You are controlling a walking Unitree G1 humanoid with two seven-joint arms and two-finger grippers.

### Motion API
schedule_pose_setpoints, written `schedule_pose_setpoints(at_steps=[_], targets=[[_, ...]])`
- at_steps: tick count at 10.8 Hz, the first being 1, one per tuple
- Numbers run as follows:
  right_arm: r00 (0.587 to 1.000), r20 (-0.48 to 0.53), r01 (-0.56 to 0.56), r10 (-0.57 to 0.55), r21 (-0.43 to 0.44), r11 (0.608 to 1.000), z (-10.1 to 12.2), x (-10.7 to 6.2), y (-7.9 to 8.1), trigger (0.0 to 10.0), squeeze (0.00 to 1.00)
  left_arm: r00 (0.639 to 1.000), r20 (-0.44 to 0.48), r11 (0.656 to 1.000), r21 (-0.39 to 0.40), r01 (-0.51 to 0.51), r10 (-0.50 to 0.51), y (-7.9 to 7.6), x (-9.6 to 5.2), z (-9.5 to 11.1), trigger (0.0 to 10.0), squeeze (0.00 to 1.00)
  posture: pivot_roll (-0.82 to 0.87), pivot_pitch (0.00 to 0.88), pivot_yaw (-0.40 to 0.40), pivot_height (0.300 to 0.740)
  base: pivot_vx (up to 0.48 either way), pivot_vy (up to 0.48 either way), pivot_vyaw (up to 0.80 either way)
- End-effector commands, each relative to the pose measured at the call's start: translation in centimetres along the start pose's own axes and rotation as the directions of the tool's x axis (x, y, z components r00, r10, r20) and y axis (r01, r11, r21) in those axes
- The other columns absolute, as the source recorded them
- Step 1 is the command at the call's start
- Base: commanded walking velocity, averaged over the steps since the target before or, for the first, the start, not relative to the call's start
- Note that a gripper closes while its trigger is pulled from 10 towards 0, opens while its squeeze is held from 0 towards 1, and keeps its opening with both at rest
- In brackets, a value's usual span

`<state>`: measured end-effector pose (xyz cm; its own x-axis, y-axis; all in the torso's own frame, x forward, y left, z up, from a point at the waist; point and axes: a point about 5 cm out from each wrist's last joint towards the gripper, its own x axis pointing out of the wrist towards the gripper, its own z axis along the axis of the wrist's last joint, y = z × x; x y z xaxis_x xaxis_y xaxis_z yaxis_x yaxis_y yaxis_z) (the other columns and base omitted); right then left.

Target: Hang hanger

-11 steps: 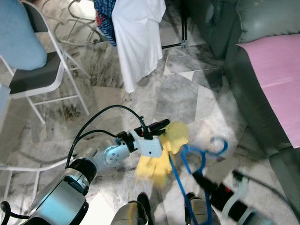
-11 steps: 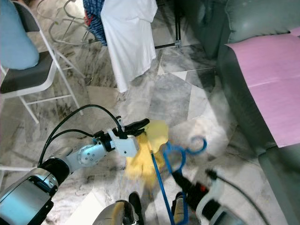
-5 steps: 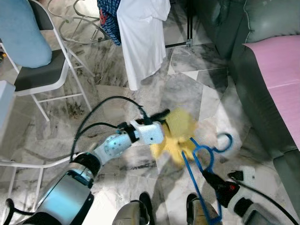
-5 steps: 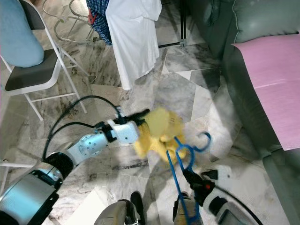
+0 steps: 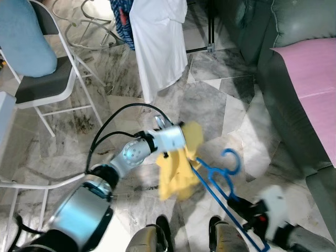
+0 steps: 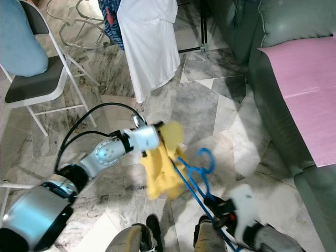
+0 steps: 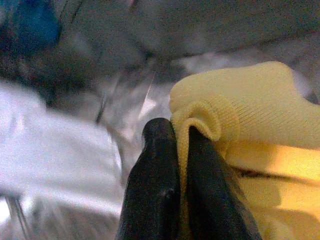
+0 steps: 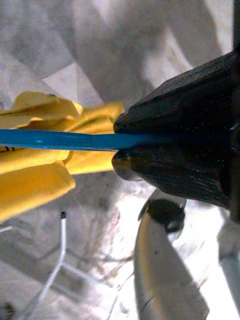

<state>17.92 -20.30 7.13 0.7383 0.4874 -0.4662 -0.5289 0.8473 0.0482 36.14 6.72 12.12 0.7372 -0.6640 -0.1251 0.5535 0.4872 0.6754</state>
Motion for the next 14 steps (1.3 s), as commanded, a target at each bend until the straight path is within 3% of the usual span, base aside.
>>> schedule_pose_setpoints(at_steps=[1,4,6,7,9,11,14], targets=[[1.0,-0.016,-0.018,0.017,-0.071,0.997,-0.3,-0.2,0.7,10.0,0.0,0.99,-0.115,0.979,-0.181,-0.097,0.077,1.2,-0.3,-1.3,10.0,0.0,-0.28,0.29,0.225,0.74,0.0,0.0,0.0],[0.999,-0.016,-0.034,0.032,-0.145,0.989,1.0,-2.1,-0.4,10.0,0.0,0.98,-0.183,0.932,-0.339,-0.131,0.072,2.5,-0.3,-1.8,10.0,0.0,-0.29,0.287,0.232,0.74,0.0,0.0,0.0],[0.999,-0.048,0.007,-0.019,-0.244,0.97,2.0,-4.1,-2.5,10.0,0.0,0.988,-0.147,0.963,-0.27,0.009,-0.051,3.1,-0.4,-1.4,10.0,0.0,-0.28,0.286,0.237,0.74,0.0,0.0,0.0],[0.996,-0.027,0.078,-0.09,-0.293,0.953,3.0,-5.1,-4.1,10.0,0.0,0.983,-0.126,0.969,-0.227,0.098,-0.13,3.3,-0.7,-1.3,10.0,0.0,-0.28,0.285,0.24,0.74,0.0,0.0,0.0],[0.983,0.066,0.185,-0.173,-0.313,0.932,4.5,-5.0,-5.4,10.0,0.0,0.977,-0.075,0.96,-0.216,0.18,-0.2,3.4,-1.0,-1.0,10.0,0.0,-0.28,0.283,0.244,0.74,0.0,0.0,0.0],[0.978,0.122,0.199,-0.168,-0.318,0.927,5.2,-3.7,-5.3,10.0,0.0,0.966,-0.017,0.946,-0.207,0.249,-0.258,3.1,-1.2,-0.6,10.0,0.0,-0.28,0.28,0.243,0.74,0.0,0.0,0.0],[0.999,0.047,0.007,0.007,-0.292,0.956,4.5,-2.7,-3.2,10.0,0.0,0.959,0.073,0.94,-0.192,0.283,-0.274,3.4,-0.5,0.9,10.0,0.0,-0.27,0.28,0.235,0.74,0.0,0.0,0.0]])
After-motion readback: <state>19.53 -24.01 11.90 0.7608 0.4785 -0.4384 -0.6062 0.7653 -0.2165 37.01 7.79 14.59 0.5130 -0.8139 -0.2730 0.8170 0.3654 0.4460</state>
